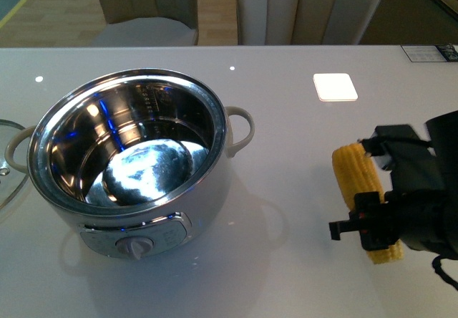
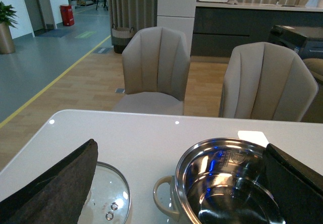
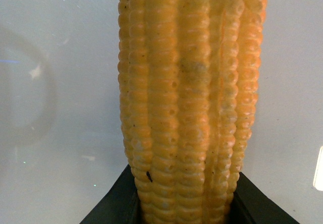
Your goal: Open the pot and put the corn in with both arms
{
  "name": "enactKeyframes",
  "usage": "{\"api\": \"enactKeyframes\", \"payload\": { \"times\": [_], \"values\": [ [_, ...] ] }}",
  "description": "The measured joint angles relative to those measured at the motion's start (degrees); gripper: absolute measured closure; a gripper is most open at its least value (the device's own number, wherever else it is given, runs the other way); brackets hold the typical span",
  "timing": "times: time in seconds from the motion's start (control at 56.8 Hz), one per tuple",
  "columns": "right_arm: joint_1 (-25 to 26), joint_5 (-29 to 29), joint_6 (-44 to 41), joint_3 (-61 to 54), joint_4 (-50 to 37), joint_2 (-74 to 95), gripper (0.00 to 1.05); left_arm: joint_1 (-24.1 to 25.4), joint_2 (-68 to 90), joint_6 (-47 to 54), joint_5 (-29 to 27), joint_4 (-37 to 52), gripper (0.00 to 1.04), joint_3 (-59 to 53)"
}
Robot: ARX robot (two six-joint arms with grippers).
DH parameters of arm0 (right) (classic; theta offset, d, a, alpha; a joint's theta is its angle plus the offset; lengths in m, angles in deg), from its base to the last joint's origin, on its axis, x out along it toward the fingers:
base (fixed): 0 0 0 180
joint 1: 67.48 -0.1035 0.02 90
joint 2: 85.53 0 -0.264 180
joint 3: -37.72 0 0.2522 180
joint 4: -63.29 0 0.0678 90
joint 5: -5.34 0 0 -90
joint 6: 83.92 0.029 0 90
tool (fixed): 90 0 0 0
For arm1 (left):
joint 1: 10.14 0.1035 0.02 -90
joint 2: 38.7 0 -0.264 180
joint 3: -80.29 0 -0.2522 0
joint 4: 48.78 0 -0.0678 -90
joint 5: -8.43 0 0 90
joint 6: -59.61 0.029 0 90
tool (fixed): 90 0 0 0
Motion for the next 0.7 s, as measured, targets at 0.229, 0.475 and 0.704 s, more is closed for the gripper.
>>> {"api": "enactKeyframes", "payload": {
  "times": [0.229,0.475,0.704],
  "values": [
    [0.11,4.46,2.12,-0.66,7.63,-20.35,0.82,0.0,0.0,0.0,0.0,0.0,0.07,0.0],
    [-7.72,5.22,10.34,10.75,12.57,-21.22,0.82,0.0,0.0,0.0,0.0,0.0,0.07,0.0],
    [-14.71,4.31,17.59,22.95,15.13,-11.8,0.82,0.0,0.0,0.0,0.0,0.0,0.07,0.0]
  ]
}}
